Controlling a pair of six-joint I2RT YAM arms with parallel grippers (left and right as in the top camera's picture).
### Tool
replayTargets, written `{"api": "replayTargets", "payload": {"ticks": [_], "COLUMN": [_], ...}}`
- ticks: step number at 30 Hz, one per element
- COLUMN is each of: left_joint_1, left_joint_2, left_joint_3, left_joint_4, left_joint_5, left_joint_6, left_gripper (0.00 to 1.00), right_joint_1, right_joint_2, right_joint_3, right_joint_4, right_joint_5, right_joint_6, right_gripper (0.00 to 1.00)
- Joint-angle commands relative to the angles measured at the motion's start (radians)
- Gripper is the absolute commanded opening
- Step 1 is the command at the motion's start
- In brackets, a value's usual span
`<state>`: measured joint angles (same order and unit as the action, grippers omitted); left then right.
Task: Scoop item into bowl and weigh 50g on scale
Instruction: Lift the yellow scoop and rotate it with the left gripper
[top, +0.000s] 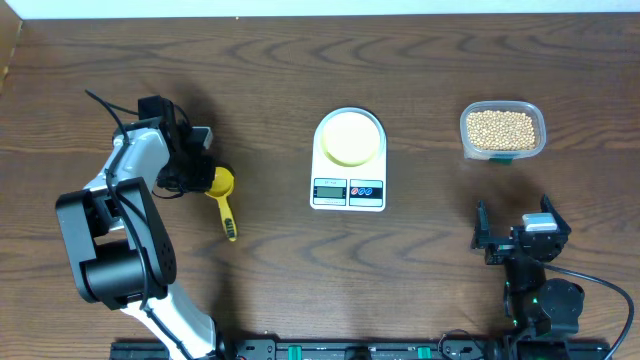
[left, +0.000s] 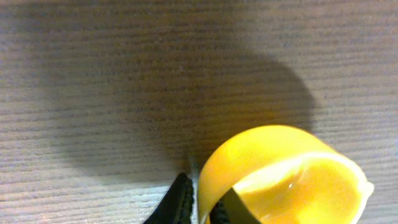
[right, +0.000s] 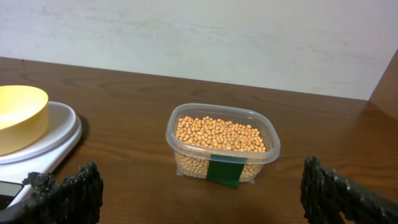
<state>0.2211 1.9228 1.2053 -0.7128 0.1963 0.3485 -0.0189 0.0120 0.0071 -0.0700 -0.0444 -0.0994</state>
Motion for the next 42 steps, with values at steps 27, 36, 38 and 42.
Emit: {"api": "replayTargets", "payload": {"ticks": [27,36,38,42], "left_joint_1": [0.005,0.005,0.005,0.005], "left_joint_2": [-0.024,-0.027,-0.027,-0.027], "left_joint_3": [-0.010,-0.010,-0.010,-0.010], "left_joint_4": [-0.019,-0.057,-0.066,-0.072], "left_joint_5": [0.001,0.003,0.005,0.006], "left_joint_6": [0.010,0.011,0.022,0.024], "left_gripper": [0.08,0.08,0.08,0.08], "right_joint_1": [-0.008,-0.008,-0.008,-0.008], "right_joint_2": [-0.006,-0.006,-0.006,-0.006], "right_joint_3": [-0.002,-0.002,-0.002,-0.002], "right_joint_4": [-0.005,-0.005,-0.005,-0.005], "right_joint_5": [0.011,0.011,0.011,0.012], "right_joint_6": [-0.003,-0.003,-0.003,-0.003], "right_gripper": [0.99,0.99,0.99,0.99]}}
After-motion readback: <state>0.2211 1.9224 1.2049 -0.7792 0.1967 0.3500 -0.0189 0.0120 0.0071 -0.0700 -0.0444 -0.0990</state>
